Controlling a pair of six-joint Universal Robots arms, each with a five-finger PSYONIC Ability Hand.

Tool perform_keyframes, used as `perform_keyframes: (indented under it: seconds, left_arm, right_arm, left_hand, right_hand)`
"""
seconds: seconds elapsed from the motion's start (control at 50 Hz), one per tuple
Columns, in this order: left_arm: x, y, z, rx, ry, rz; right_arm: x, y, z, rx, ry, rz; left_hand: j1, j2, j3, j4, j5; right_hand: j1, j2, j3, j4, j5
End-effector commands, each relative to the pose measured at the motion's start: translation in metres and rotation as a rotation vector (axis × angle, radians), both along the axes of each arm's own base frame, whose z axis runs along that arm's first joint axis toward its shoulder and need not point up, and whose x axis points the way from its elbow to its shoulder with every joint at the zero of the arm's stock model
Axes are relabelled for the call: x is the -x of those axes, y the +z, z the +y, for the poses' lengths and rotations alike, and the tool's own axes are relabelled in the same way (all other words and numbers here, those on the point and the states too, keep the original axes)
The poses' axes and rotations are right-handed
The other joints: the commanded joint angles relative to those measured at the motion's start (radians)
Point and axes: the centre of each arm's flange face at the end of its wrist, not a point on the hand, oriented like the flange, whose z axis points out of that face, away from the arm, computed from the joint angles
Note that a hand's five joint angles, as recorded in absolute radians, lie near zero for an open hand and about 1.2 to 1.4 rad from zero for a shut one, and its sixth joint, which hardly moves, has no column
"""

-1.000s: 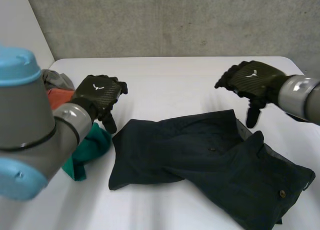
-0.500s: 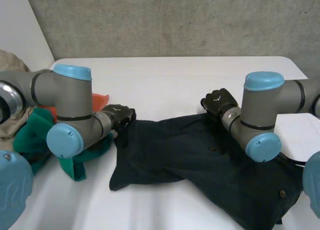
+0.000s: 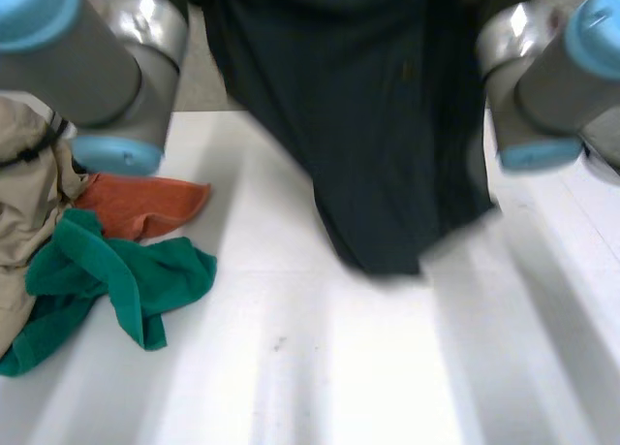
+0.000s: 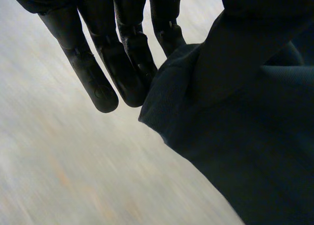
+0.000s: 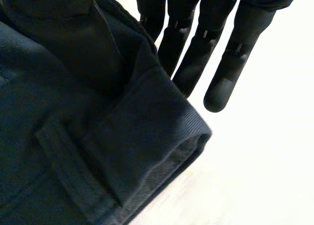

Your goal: Fold the laundry.

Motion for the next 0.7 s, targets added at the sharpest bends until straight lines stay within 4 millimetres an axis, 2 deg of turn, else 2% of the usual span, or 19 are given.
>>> perform_keyframes:
  seconds: [0.02, 0.1, 0.18, 0.2, 0.26, 0.3, 0.36, 0.38, 0.42, 0.44, 0.52, 0.56, 0.58, 0.64, 0.7]
  left_arm:
    - [-0.009, 0.059, 0.018, 0.170, -0.012, 0.092]
    - [-0.012, 0.047, 0.016, 0.081, 0.001, 0.075]
    - [-0.014, 0.016, 0.013, -0.036, 0.011, 0.029]
    - [-0.015, 0.001, 0.013, -0.082, 0.009, 0.009]
    - [-0.013, -0.029, 0.014, -0.158, 0.002, -0.043]
    - [-0.010, -0.076, 0.017, -0.276, -0.011, -0.112]
    - [-0.008, -0.115, 0.021, -0.369, -0.016, -0.170]
    - [-0.008, -0.140, 0.024, -0.429, -0.011, -0.210]
    - [-0.010, -0.161, 0.026, -0.482, -0.002, -0.250]
    - [-0.013, -0.179, 0.029, -0.529, 0.013, -0.286]
    - [-0.021, -0.210, 0.041, -0.638, 0.043, -0.366]
    - [-0.023, -0.216, 0.047, -0.674, 0.042, -0.393]
    - [-0.026, -0.220, 0.057, -0.716, 0.041, -0.419]
    - [-0.029, -0.220, 0.071, -0.756, 0.030, -0.451]
    - [-0.035, -0.215, 0.096, -0.800, 0.013, -0.504]
  right_arm:
    - [0.007, 0.066, 0.028, 0.194, 0.090, -0.069]
    - [0.006, 0.048, 0.022, 0.099, 0.107, -0.034]
    - [0.008, 0.018, 0.012, -0.007, 0.107, -0.009]
    - [0.006, 0.002, 0.010, -0.057, 0.121, 0.009]
    - [0.003, -0.026, 0.007, -0.137, 0.152, 0.052]
    - [-0.002, -0.071, 0.006, -0.255, 0.185, 0.113]
    - [-0.004, -0.107, 0.007, -0.345, 0.196, 0.160]
    - [-0.005, -0.130, 0.009, -0.402, 0.190, 0.200]
    - [-0.004, -0.150, 0.011, -0.449, 0.181, 0.242]
    - [-0.004, -0.169, 0.016, -0.497, 0.175, 0.291]
    - [-0.001, -0.201, 0.029, -0.596, 0.157, 0.414]
    - [0.002, -0.210, 0.036, -0.638, 0.153, 0.460]
    - [0.004, -0.217, 0.044, -0.679, 0.156, 0.502]
    - [0.008, -0.220, 0.057, -0.738, 0.160, 0.561]
    - [0.019, -0.221, 0.080, -0.839, 0.162, 0.680]
  left_hand:
    - [0.232, 0.202, 0.208, 0.198, 0.248]
    - [0.232, 0.202, 0.208, 0.198, 0.248]
    - [0.232, 0.202, 0.208, 0.198, 0.248]
    - [0.232, 0.202, 0.208, 0.198, 0.248]
    - [0.232, 0.202, 0.208, 0.198, 0.248]
    - [0.232, 0.202, 0.208, 0.198, 0.248]
    - [0.232, 0.202, 0.208, 0.198, 0.248]
    - [0.232, 0.202, 0.208, 0.198, 0.248]
    - [0.232, 0.202, 0.208, 0.198, 0.248]
    - [0.232, 0.202, 0.208, 0.198, 0.248]
    - [0.232, 0.202, 0.208, 0.198, 0.248]
    - [0.232, 0.202, 0.208, 0.198, 0.248]
    - [0.232, 0.202, 0.208, 0.198, 0.248]
    - [0.232, 0.202, 0.208, 0.198, 0.248]
    - [0.232, 0.202, 0.208, 0.198, 0.248]
  right_hand:
    - [0.282, 0.223, 0.212, 0.200, 0.244]
    - [0.282, 0.223, 0.212, 0.200, 0.244]
    - [0.282, 0.223, 0.212, 0.200, 0.244]
    - [0.282, 0.223, 0.212, 0.200, 0.244]
    - [0.282, 0.223, 0.212, 0.200, 0.244]
    - [0.282, 0.223, 0.212, 0.200, 0.244]
    - [0.282, 0.223, 0.212, 0.200, 0.244]
    - [0.282, 0.223, 0.212, 0.200, 0.244]
    - [0.282, 0.223, 0.212, 0.200, 0.244]
    - [0.282, 0.223, 0.212, 0.200, 0.244]
    - [0.282, 0.223, 0.212, 0.200, 0.244]
    - [0.282, 0.223, 0.212, 0.200, 0.244]
    - [0.282, 0.223, 0.212, 0.200, 0.244]
    - [0.282, 0.223, 0.212, 0.200, 0.244]
    - [0.282, 0.223, 0.212, 0.200, 0.244]
